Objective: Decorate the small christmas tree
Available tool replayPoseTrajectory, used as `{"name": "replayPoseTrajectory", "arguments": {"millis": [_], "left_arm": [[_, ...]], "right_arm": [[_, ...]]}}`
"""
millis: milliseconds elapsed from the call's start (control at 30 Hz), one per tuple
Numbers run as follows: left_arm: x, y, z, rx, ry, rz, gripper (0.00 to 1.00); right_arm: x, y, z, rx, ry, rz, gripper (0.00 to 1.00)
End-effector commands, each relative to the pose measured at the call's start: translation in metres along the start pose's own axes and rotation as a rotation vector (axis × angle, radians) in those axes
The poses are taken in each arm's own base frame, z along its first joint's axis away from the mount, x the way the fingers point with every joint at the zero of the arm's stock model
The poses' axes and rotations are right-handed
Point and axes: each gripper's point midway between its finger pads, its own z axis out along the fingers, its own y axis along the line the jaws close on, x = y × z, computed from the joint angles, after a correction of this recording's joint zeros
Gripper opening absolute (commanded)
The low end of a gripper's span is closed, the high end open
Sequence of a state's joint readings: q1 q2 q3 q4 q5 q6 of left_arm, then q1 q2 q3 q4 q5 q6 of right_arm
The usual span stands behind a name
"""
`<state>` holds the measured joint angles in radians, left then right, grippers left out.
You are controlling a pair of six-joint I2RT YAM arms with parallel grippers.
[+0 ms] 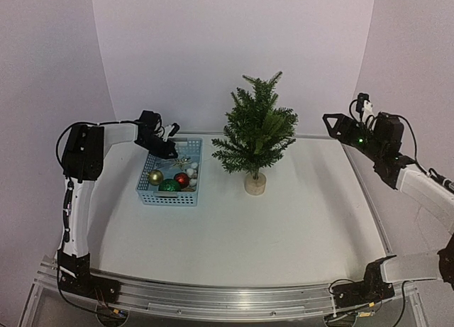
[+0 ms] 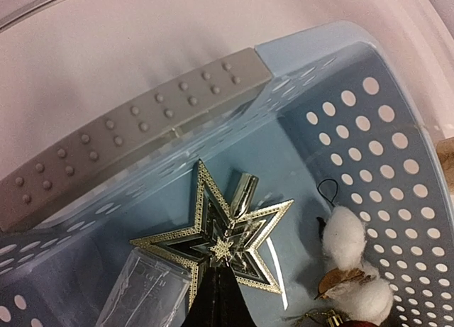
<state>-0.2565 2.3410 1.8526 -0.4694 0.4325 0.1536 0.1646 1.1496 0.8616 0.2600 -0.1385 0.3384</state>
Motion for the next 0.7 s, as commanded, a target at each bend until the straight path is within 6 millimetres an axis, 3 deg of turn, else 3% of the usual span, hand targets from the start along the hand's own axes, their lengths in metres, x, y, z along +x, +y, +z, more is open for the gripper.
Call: {"name": "replayPoseTrajectory", "arguments": {"millis": [0, 200, 333, 500, 667], "left_arm": [[-0.062, -0.01, -0.048, -0.056, -0.15, 0.063, 0.0], [-0.105, -0.022, -0.104, -0.11, -0.243, 0.131, 0.0], [-0.118, -0.031, -0.131, -0.131, -0.271, 0.172, 0.0], [-0.126, -0.041, -0.151, -0.128, -0.276, 0.194, 0.0], [-0.153, -0.056, -0.187, -0.134, -0.344, 0.231, 0.0]], "right_arm": [[-0.018, 0.01, -0.009, -0.013, -0.047, -0.01, 0.85], [-0.02, 0.013, -0.013, -0.025, -0.053, 0.007, 0.85], [-0.027, 0.02, -0.013, -0.051, -0.059, 0.009, 0.85], [-0.045, 0.033, -0.016, -0.088, -0.091, -0.005, 0.85], [-0.065, 0.048, -0.019, -0.126, -0.124, -0.008, 0.84]]}}
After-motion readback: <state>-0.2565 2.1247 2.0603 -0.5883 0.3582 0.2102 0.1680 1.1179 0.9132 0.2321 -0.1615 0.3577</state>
